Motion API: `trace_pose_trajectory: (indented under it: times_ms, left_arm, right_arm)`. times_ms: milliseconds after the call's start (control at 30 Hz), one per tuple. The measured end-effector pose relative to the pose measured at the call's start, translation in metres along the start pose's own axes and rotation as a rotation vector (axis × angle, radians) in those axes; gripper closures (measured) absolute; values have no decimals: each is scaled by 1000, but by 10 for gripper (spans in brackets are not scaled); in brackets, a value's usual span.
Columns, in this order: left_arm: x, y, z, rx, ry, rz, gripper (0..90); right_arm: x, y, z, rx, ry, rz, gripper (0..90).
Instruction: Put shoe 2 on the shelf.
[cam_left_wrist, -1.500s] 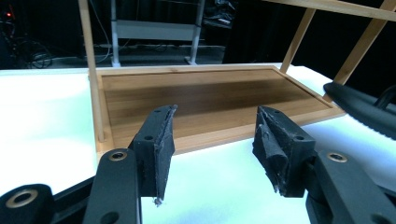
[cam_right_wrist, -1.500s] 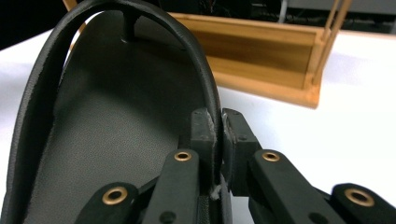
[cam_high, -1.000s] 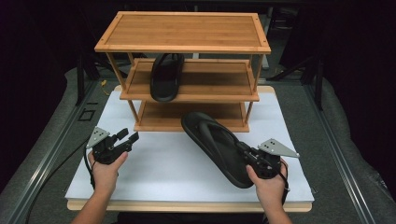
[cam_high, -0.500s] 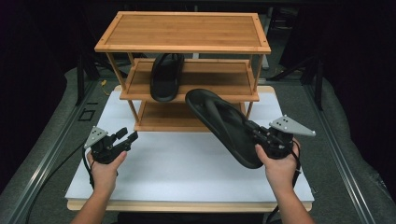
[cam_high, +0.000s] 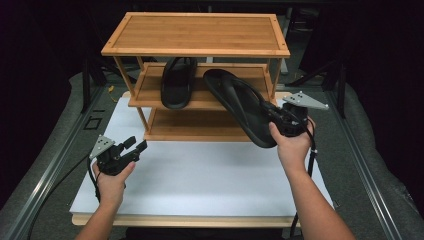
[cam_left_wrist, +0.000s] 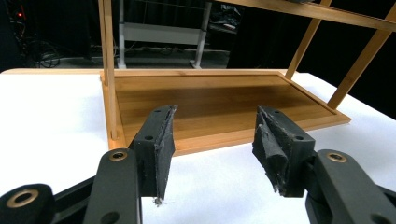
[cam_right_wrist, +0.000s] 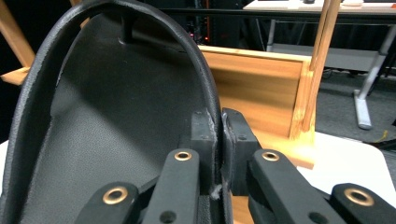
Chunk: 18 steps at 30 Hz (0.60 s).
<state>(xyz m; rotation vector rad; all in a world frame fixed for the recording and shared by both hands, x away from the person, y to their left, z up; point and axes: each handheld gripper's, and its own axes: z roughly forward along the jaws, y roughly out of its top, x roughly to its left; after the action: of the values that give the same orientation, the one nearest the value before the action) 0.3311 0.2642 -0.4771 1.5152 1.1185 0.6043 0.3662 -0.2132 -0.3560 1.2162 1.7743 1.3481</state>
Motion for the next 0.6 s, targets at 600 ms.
trace_pose_trajectory:
  times_ms: [600]
  left_arm:
    - [3, 3, -1, -17, -8, -8, 476]
  right_arm:
    - [10, 24, 76, 37, -90, 38, 843]
